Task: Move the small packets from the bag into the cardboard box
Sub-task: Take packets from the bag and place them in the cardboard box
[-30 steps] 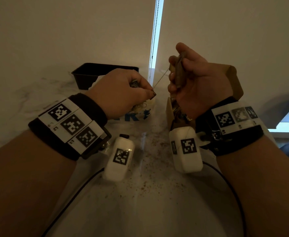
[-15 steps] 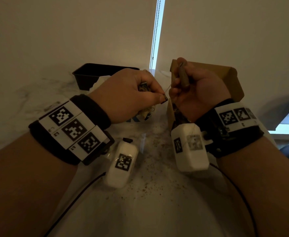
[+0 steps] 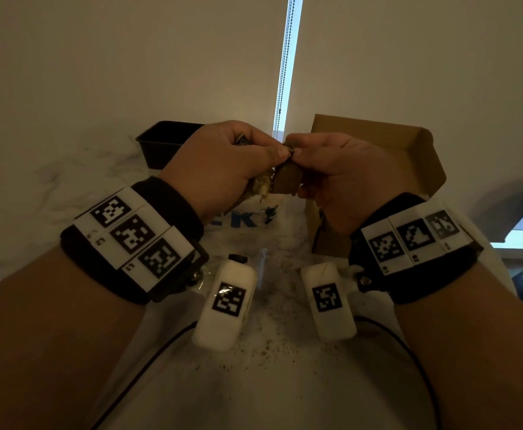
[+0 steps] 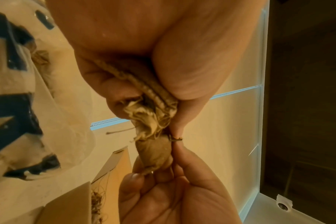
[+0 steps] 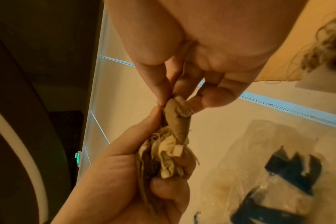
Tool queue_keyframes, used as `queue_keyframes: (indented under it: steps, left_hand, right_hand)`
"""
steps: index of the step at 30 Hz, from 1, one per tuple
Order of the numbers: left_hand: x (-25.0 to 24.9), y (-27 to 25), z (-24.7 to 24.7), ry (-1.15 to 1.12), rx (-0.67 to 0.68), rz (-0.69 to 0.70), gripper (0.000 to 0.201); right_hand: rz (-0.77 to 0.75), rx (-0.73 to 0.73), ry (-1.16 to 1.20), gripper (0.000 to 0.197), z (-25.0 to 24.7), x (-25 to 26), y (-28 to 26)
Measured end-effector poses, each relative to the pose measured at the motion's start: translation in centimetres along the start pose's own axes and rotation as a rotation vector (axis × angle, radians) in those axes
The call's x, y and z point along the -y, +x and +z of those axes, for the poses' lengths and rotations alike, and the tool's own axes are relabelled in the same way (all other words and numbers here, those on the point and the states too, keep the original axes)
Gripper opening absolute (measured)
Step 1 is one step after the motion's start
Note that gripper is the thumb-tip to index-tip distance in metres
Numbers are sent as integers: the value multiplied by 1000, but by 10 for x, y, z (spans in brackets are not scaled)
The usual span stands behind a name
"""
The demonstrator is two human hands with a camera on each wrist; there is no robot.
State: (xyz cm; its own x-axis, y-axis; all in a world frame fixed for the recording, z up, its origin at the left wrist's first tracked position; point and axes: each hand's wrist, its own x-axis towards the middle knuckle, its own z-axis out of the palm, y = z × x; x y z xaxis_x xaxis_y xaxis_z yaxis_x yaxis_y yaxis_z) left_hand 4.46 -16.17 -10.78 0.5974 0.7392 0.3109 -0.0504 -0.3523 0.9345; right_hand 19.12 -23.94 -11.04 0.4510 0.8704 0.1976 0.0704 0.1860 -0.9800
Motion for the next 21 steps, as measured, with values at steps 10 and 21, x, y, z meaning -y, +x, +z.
queue_keyframes:
  steps: [10, 21]
  left_hand:
    - [2, 1, 1, 104, -15, 31, 14]
    - [7, -2, 12, -165, 33, -64, 5]
  right_hand:
    - [-54, -52, -38, 11, -4, 7, -6]
    - [-41, 32, -192, 16, -20, 13, -13]
